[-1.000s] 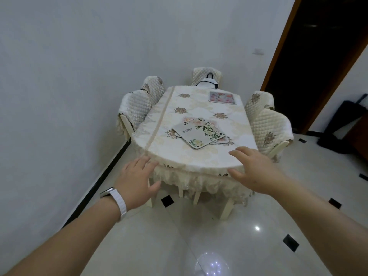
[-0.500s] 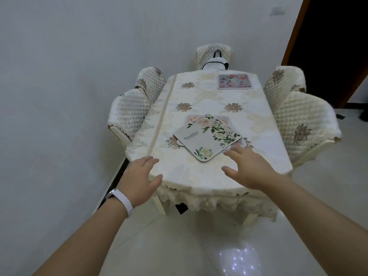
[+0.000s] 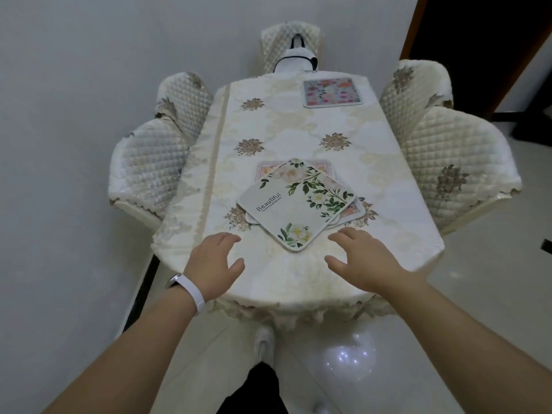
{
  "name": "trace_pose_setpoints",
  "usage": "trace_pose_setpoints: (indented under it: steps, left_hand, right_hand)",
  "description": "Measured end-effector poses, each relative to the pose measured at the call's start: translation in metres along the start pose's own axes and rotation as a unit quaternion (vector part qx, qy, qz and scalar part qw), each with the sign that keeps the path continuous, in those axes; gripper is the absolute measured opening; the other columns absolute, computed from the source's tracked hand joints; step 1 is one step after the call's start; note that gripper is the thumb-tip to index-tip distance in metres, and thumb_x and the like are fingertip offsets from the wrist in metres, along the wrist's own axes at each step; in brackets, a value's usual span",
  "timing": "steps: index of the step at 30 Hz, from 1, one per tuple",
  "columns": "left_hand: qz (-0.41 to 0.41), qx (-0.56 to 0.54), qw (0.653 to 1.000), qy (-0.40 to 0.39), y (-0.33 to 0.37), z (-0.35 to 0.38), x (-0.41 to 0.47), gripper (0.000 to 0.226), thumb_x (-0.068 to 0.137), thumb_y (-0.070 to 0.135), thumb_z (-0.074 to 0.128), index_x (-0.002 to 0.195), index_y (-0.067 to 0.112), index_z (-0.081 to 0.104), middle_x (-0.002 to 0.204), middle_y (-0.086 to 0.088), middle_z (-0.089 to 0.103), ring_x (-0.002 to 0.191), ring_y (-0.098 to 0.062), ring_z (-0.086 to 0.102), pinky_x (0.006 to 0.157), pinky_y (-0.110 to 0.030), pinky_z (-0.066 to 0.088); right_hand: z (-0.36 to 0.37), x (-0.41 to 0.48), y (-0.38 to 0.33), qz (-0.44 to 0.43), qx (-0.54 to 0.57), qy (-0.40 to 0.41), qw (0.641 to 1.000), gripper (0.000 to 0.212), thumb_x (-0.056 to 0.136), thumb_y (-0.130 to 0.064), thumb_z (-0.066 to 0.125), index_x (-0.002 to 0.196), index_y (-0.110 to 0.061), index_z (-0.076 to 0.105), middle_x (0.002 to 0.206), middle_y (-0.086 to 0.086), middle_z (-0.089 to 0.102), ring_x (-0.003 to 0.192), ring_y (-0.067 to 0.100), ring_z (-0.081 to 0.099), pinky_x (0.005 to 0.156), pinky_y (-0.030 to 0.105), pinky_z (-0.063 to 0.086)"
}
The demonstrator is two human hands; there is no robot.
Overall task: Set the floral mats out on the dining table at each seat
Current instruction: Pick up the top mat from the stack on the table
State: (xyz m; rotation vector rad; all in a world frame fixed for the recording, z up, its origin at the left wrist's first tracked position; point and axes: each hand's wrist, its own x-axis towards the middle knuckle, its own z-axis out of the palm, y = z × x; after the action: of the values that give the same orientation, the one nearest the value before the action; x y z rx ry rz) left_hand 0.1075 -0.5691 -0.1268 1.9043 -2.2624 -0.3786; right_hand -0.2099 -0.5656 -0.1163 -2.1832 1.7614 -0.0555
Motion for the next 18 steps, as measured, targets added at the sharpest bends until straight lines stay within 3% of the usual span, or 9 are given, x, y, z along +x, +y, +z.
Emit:
trace_pose_setpoints:
  steps: [6, 10, 14, 18]
  left_hand:
    - [0.015, -0.024, 0.996, -0.083, -0.051, 0.027, 0.085, 0.058, 0.084, 0.047, 0.043, 0.136, 0.021, 0.046, 0.140, 0.000, 0.048, 0.131, -0.022, 0.039, 0.104, -0.040, 0.036]
    - [0.018, -0.024, 0.992, -0.126, -0.082, 0.039, 0.142, 0.057, 0.082, 0.048, 0.042, 0.133, 0.022, 0.048, 0.133, -0.001, 0.053, 0.122, -0.024, 0.046, 0.096, -0.039, 0.040]
    - [-0.005, -0.076, 0.984, -0.163, -0.098, 0.050, 0.190, 0.044, 0.084, 0.041, 0.052, 0.124, 0.023, 0.053, 0.127, -0.001, 0.055, 0.116, -0.025, 0.050, 0.092, -0.040, 0.044]
    - [-0.046, -0.141, 0.970, -0.193, -0.098, 0.059, 0.223, 0.045, 0.084, 0.037, 0.055, 0.127, 0.022, 0.053, 0.127, -0.003, 0.054, 0.115, -0.024, 0.052, 0.095, -0.041, 0.045]
  right_hand:
    - [0.018, 0.063, -0.007, 0.075, 0.019, -0.022, 0.997, 0.057, 0.093, -0.053, 0.048, 0.143, -0.026, 0.045, 0.149, -0.003, 0.046, 0.130, 0.021, 0.046, 0.101, 0.038, 0.044]
    - [0.030, 0.104, -0.013, 0.156, 0.089, -0.056, 0.982, 0.057, 0.095, -0.050, 0.050, 0.146, -0.025, 0.043, 0.152, -0.003, 0.042, 0.134, 0.020, 0.043, 0.103, 0.038, 0.042]
    - [0.042, 0.128, -0.020, 0.269, 0.220, -0.052, 0.936, 0.056, 0.096, -0.046, 0.053, 0.146, -0.021, 0.042, 0.149, 0.003, 0.045, 0.128, 0.020, 0.050, 0.101, 0.035, 0.041]
    - [0.057, 0.137, -0.019, 0.350, 0.310, -0.034, 0.883, 0.058, 0.096, -0.043, 0.055, 0.146, -0.019, 0.040, 0.145, 0.008, 0.049, 0.125, 0.023, 0.053, 0.099, 0.038, 0.044]
